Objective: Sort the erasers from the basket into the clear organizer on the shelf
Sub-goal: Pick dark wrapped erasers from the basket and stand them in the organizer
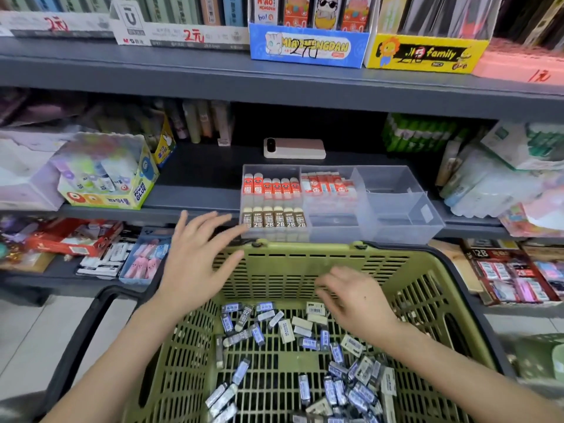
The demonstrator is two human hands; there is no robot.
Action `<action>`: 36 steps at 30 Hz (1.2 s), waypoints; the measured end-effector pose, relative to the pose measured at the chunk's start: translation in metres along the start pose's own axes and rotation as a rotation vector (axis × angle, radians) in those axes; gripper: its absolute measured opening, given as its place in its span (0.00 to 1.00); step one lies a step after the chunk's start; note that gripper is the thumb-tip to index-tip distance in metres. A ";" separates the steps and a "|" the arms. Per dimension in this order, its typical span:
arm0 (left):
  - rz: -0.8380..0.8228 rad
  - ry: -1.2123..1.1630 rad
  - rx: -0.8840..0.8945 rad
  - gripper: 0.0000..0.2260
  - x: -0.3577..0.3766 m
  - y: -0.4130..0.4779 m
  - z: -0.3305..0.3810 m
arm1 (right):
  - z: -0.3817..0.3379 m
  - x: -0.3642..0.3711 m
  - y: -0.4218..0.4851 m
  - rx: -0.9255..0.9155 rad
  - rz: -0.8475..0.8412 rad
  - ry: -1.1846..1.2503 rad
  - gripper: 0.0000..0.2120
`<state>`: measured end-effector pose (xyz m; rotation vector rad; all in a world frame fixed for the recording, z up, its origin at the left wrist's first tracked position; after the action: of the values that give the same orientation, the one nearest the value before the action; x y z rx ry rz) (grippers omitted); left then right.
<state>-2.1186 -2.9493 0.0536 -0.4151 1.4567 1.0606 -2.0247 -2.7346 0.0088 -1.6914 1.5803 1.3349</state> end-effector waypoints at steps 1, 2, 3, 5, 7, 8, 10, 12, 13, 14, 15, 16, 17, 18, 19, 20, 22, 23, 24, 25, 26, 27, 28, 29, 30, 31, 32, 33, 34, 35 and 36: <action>-0.018 0.004 -0.033 0.21 -0.001 -0.010 -0.005 | 0.009 0.014 -0.009 0.119 -0.092 0.027 0.07; -0.032 0.009 -0.063 0.22 -0.002 -0.019 -0.010 | 0.017 0.028 -0.017 0.225 -0.175 0.045 0.09; -0.047 0.022 -0.084 0.22 -0.003 -0.028 -0.014 | 0.024 0.042 -0.025 0.292 -0.242 0.046 0.11; -0.093 0.052 -0.096 0.22 -0.003 -0.044 -0.017 | 0.023 0.070 -0.034 0.352 -0.367 0.078 0.13; -0.139 0.076 -0.085 0.22 -0.005 -0.058 -0.018 | 0.008 0.096 -0.036 0.335 -0.438 0.185 0.14; -0.157 0.087 -0.082 0.23 -0.005 -0.065 -0.019 | -0.003 0.109 -0.035 0.318 -0.460 0.237 0.14; -0.185 0.085 -0.104 0.24 -0.008 -0.080 -0.025 | -0.025 0.136 -0.031 0.308 -0.493 0.320 0.16; -0.194 0.070 -0.148 0.25 -0.010 -0.095 -0.032 | -0.044 0.161 -0.023 0.351 -0.491 0.375 0.16; -0.189 0.053 -0.169 0.25 -0.012 -0.101 -0.035 | -0.050 0.172 -0.019 0.403 -0.476 0.395 0.15; -0.181 0.028 -0.192 0.25 -0.013 -0.106 -0.037 | -0.055 0.183 -0.016 0.468 -0.463 0.408 0.14; -0.172 -0.003 -0.217 0.25 -0.015 -0.108 -0.038 | -0.057 0.193 -0.015 0.534 -0.458 0.423 0.14; -0.164 -0.035 -0.241 0.25 -0.015 -0.109 -0.040 | -0.060 0.203 -0.013 0.589 -0.456 0.434 0.15; -0.155 -0.057 -0.254 0.24 -0.016 -0.109 -0.040 | -0.062 0.212 -0.013 0.631 -0.452 0.427 0.17; -0.148 -0.065 -0.254 0.23 -0.016 -0.108 -0.040 | -0.064 0.217 -0.012 0.657 -0.434 0.393 0.17; -0.141 -0.062 -0.244 0.22 -0.015 -0.108 -0.039 | -0.066 0.220 -0.010 0.664 -0.395 0.333 0.17; -0.136 -0.057 -0.237 0.21 -0.015 -0.108 -0.039 | -0.066 0.221 -0.008 0.653 -0.345 0.258 0.17; -0.143 -0.054 -0.242 0.20 -0.014 -0.108 -0.040 | -0.067 0.219 -0.003 0.589 -0.271 0.104 0.22; -0.151 -0.054 -0.247 0.21 -0.014 -0.109 -0.040 | -0.065 0.220 -0.002 0.559 -0.264 0.045 0.27; -0.156 -0.055 -0.251 0.21 -0.014 -0.108 -0.040 | -0.062 0.220 -0.003 0.543 -0.274 0.005 0.31; -0.156 -0.054 -0.253 0.21 -0.014 -0.108 -0.040 | -0.059 0.221 -0.004 0.532 -0.290 -0.024 0.33; -0.155 -0.055 -0.254 0.21 -0.014 -0.108 -0.040 | -0.056 0.222 -0.005 0.524 -0.309 -0.046 0.34; -0.154 -0.056 -0.255 0.20 -0.014 -0.108 -0.039 | -0.054 0.224 -0.007 0.515 -0.330 -0.059 0.34; -0.153 -0.059 -0.256 0.20 -0.015 -0.107 -0.039 | -0.054 0.226 -0.008 0.504 -0.344 -0.060 0.33; -0.154 -0.062 -0.256 0.20 -0.015 -0.107 -0.038 | -0.054 0.226 -0.009 0.496 -0.345 -0.050 0.31; -0.156 -0.067 -0.257 0.20 -0.016 -0.107 -0.038 | -0.054 0.225 -0.009 0.490 -0.341 -0.034 0.28; -0.158 -0.073 -0.260 0.20 -0.016 -0.107 -0.038 | -0.053 0.225 -0.009 0.480 -0.345 -0.021 0.25; -0.160 -0.079 -0.264 0.20 -0.016 -0.107 -0.038 | -0.053 0.225 -0.010 0.464 -0.360 -0.015 0.22; -0.162 -0.086 -0.270 0.20 -0.016 -0.108 -0.038 | -0.052 0.225 -0.011 0.445 -0.381 -0.011 0.20; -0.164 -0.091 -0.277 0.19 -0.016 -0.108 -0.038 | -0.051 0.226 -0.013 0.430 -0.396 -0.004 0.20; -0.166 -0.094 -0.283 0.19 -0.016 -0.108 -0.038 | -0.051 0.227 -0.014 0.426 -0.393 0.018 0.20; -0.169 -0.097 -0.286 0.19 -0.017 -0.108 -0.038 | -0.050 0.227 -0.015 0.431 -0.382 0.054 0.21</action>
<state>-2.0540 -3.0402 0.0247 -0.6693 1.1657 1.1392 -2.0246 -2.8832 -0.1702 -1.6510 1.3596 0.7066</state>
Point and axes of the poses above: each hand's wrist, its own y-axis towards the middle knuckle, its own x-axis out of the palm, z = x × y, the point moved 6 cm from there along y, towards the middle knuckle, and after that the axes turned 11 degrees about y, right-handed, at the moved point
